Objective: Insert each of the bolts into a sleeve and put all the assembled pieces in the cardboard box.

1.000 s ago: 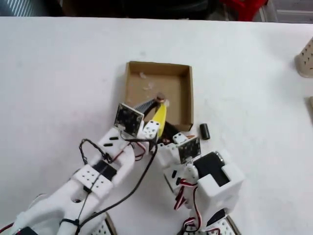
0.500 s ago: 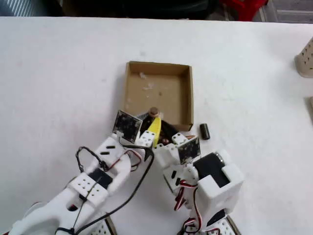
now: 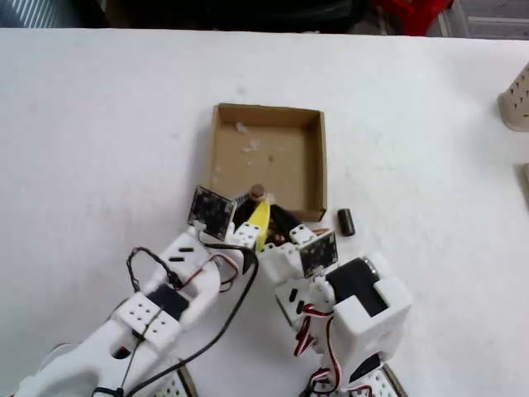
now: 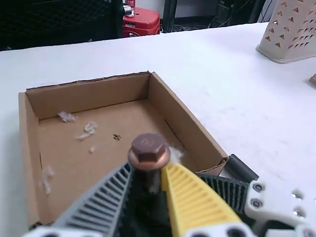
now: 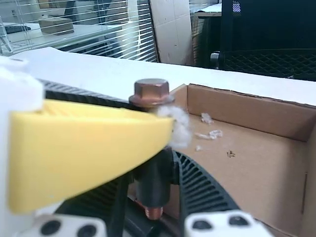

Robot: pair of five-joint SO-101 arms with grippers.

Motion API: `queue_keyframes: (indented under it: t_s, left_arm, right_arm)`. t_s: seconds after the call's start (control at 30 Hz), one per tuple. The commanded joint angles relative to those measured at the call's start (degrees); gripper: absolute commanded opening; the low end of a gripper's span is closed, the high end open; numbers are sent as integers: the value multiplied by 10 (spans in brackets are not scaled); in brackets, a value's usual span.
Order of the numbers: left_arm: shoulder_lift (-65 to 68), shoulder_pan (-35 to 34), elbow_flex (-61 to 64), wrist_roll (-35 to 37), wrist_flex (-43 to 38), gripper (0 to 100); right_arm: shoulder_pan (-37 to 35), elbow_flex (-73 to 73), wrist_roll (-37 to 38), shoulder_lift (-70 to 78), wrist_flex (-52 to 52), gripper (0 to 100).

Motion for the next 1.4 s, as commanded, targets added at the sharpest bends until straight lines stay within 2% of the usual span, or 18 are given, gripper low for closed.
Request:
queue_keyframes:
  t_s: [0.0, 0.13, 0.33, 0.43, 0.67, 1.1, 1.3, 1.37]
  left_arm:
    - [-15, -4, -5, -3, 4, 24]
    - [-15, -4, -5, -4, 4, 37]
    - [-17, -5, 5, -1, 30, 269]
    - [-18, -6, 11, 0, 53, 325]
    - [-18, -7, 11, -4, 65, 309]
    - [-19, -88, -40, 1, 52, 309]
    - [-20, -83, -47, 3, 52, 308]
    - [-31, -78, -47, 28, 55, 308]
  right_arm:
    - [7, 4, -5, -7, -3, 17]
    - [15, 4, -5, -7, -3, 17]
    - [15, 4, -5, -7, -3, 17]
    - [15, 4, -5, -7, -3, 17]
    - [15, 4, -5, -7, -3, 17]
    - [15, 4, -5, -7, -3, 17]
    - [15, 3, -5, -7, -3, 17]
    - [15, 3, -5, -7, -3, 17]
